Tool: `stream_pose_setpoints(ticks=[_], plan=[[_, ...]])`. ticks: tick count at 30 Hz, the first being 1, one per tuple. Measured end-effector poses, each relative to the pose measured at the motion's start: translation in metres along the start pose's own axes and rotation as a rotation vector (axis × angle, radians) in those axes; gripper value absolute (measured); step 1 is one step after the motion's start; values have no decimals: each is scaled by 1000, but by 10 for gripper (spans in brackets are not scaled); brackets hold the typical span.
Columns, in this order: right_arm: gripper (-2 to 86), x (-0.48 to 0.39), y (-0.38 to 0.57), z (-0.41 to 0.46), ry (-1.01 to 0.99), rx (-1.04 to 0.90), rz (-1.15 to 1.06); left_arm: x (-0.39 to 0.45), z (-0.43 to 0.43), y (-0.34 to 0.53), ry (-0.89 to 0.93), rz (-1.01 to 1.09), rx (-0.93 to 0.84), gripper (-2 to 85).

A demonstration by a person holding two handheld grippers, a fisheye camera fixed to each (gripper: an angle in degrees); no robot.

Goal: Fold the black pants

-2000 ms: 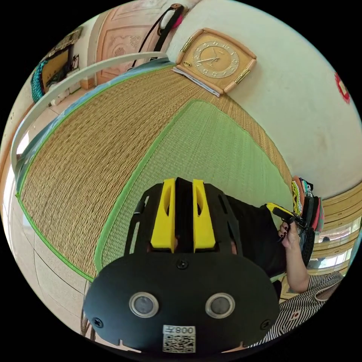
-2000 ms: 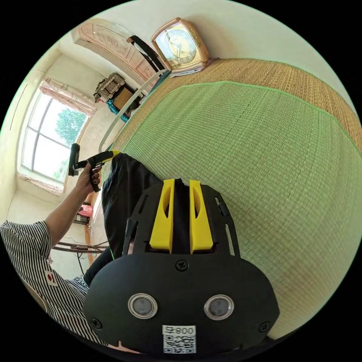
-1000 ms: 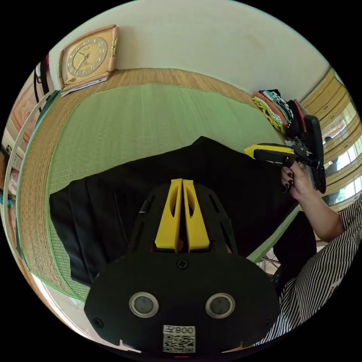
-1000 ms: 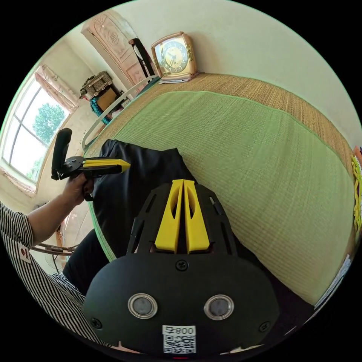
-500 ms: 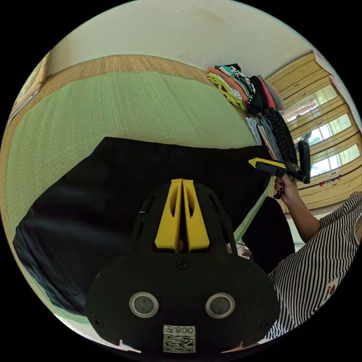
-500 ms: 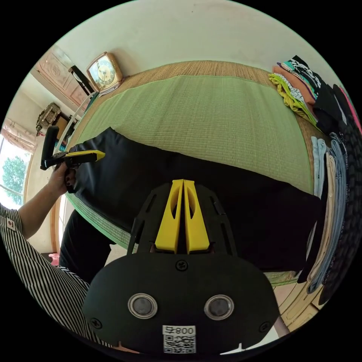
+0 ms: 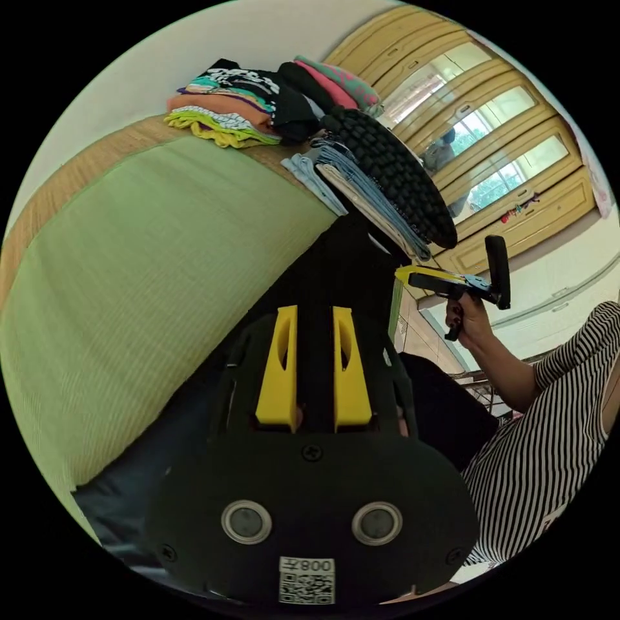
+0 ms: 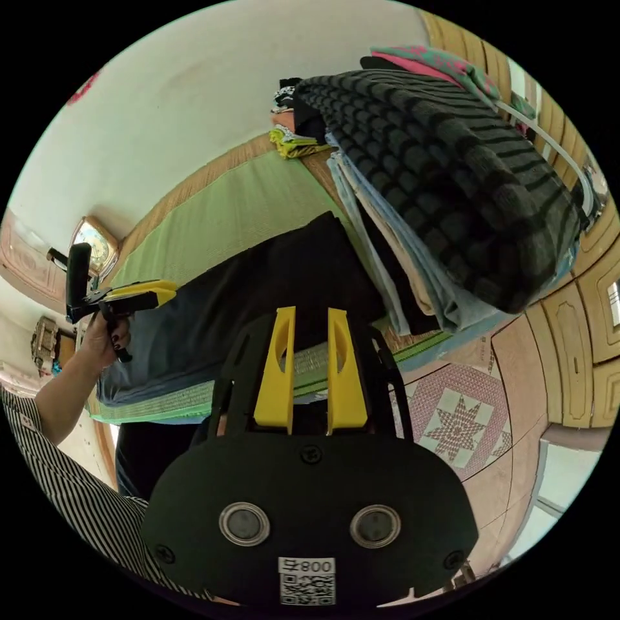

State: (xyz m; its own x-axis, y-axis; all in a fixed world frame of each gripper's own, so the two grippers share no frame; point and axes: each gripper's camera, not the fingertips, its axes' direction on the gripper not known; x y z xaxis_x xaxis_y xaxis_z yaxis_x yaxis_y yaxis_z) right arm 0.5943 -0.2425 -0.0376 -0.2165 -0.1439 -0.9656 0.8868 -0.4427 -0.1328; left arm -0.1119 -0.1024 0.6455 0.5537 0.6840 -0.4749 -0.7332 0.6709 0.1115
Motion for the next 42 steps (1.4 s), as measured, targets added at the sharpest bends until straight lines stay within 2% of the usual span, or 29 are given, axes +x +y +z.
stream_pose_setpoints(ticks=[5,11,19,27,34,40,42], plan=[[81,51,9,-6,-29,15,87,18,89,-101,-11,132,-68,79],[76,96,24,-13,-65,1,136,27,178,-165,-49,177,-173,61],[70,145,34,-12,-195,-15,161,32,243,-200,-102,186,-169,19],[13,189,47,-33,-259,39,123,45,282,-232,-142,237,-97,9],[9,227,49,-7,-263,-32,171,32,367,-263,-235,193,-218,15],[10,254,47,2,-285,-61,156,27,390,-284,-211,169,-150,23],[11,264,46,5,-295,-66,156,22,405,-292,-217,148,-178,25]])
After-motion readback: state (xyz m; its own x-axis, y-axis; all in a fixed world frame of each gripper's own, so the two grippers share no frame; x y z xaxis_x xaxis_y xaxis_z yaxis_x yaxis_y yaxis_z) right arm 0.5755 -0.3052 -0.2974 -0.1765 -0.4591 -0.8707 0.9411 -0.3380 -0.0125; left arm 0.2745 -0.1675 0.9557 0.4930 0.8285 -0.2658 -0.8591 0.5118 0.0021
